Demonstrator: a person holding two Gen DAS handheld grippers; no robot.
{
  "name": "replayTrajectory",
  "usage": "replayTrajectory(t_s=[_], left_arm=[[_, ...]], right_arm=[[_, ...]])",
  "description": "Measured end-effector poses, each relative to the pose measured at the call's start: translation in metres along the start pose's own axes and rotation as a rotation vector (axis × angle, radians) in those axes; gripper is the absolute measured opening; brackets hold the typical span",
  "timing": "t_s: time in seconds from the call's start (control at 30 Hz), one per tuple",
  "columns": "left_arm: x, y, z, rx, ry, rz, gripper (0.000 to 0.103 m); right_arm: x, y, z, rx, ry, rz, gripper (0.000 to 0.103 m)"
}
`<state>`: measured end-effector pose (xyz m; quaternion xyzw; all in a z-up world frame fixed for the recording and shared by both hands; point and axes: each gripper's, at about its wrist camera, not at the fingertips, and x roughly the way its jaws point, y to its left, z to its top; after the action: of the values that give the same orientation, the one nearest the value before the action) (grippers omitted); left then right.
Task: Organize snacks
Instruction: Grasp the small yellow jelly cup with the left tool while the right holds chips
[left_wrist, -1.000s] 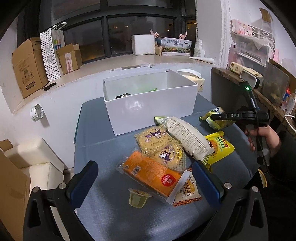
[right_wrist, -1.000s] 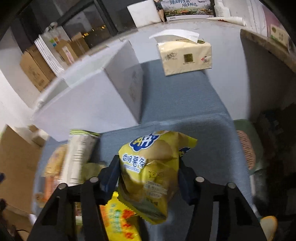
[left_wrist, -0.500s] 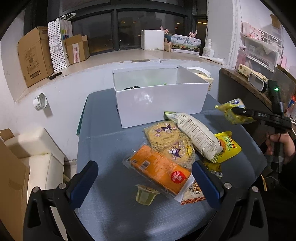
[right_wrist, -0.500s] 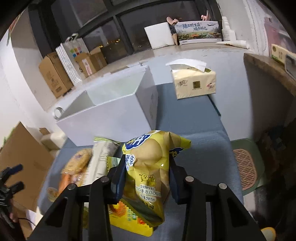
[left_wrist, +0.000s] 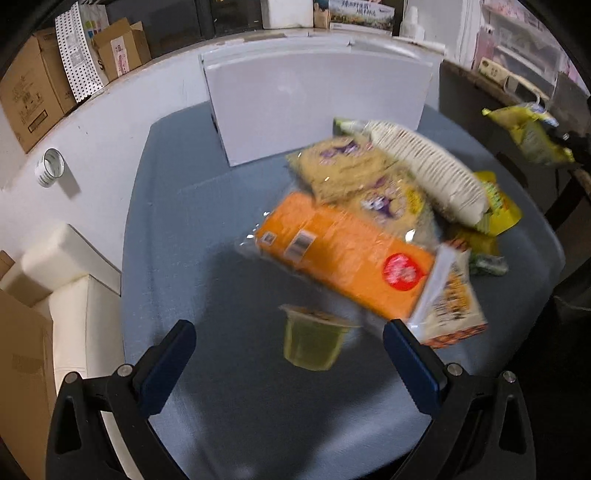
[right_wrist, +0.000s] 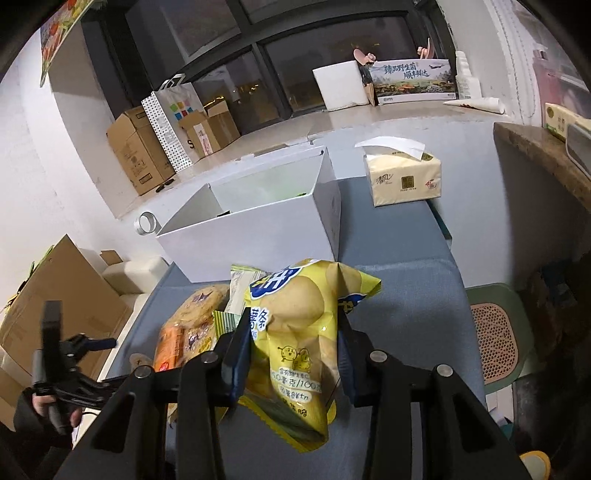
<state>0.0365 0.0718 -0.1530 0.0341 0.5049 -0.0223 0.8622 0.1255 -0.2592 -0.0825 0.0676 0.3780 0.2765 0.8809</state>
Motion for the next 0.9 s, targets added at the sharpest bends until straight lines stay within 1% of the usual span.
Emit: replayTrajectory(t_s=[0.07, 0.1, 0.13, 0.17, 0.2, 0.23, 0.3, 0.37, 0.47, 0.5, 0.57, 0.67, 0.77, 0.83, 0.9], left_arm=[[0.006, 0.001, -0.001, 0.007, 0.005, 0.0, 0.103], [0.007, 0.002, -0.001, 0.008, -0.008, 0.004, 0.102], [0.008, 0.002, -0.001, 0.008, -0.023, -0.002, 0.096], [0.008, 0.003, 0.0, 0.002, -0.032, -0.013, 0.084], [0.01, 0.005, 0.0, -0.004, -0.03, -0.026, 0.075], [0.013, 0.005, 0.0, -0.006, -0.015, -0.05, 0.05], [0.012, 0.003, 0.001, 0.006, -0.015, -0.031, 0.051], [0.01, 0.006, -0.001, -0.01, -0.016, -0.064, 0.05], [-0.001, 0.015, -0.002, -0.06, -0.048, -0.095, 0.05], [-0.006, 0.018, -0.002, -0.075, -0.066, -0.108, 0.05], [-0.026, 0.024, 0.001, -0.104, -0.136, -0.153, 0.05], [-0.052, 0.029, 0.011, -0.131, -0.224, -0.186, 0.05], [-0.072, 0.034, 0.021, -0.155, -0.291, -0.211, 0.05], [-0.084, 0.035, 0.037, -0.157, -0.333, -0.24, 0.05], [-0.091, 0.031, 0.06, -0.145, -0.355, -0.233, 0.05]], right_arm=[[0.001, 0.0, -0.001, 0.001, 0.004, 0.001, 0.043], [0.003, 0.0, -0.002, 0.002, 0.009, 0.002, 0.043], [0.004, 0.0, -0.002, 0.004, 0.011, 0.002, 0.043], [0.005, 0.0, -0.003, 0.005, 0.013, 0.003, 0.043], [0.006, 0.0, -0.003, 0.005, 0.016, 0.007, 0.043], [0.007, 0.001, -0.004, 0.003, 0.019, 0.01, 0.043], [0.009, 0.003, -0.004, -0.001, 0.025, 0.013, 0.043], [0.009, 0.005, -0.005, -0.002, 0.025, 0.016, 0.043], [0.008, 0.006, -0.005, 0.0, 0.024, 0.019, 0.043], [0.008, 0.006, -0.005, 0.001, 0.023, 0.021, 0.043], [0.008, 0.007, -0.005, 0.002, 0.021, 0.026, 0.043], [0.007, 0.012, -0.004, -0.01, 0.02, 0.034, 0.043], [0.007, 0.018, -0.001, -0.021, 0.015, 0.045, 0.043], [0.006, 0.024, 0.003, -0.032, 0.009, 0.053, 0.043], [0.004, 0.03, 0.01, -0.045, -0.004, 0.067, 0.043]])
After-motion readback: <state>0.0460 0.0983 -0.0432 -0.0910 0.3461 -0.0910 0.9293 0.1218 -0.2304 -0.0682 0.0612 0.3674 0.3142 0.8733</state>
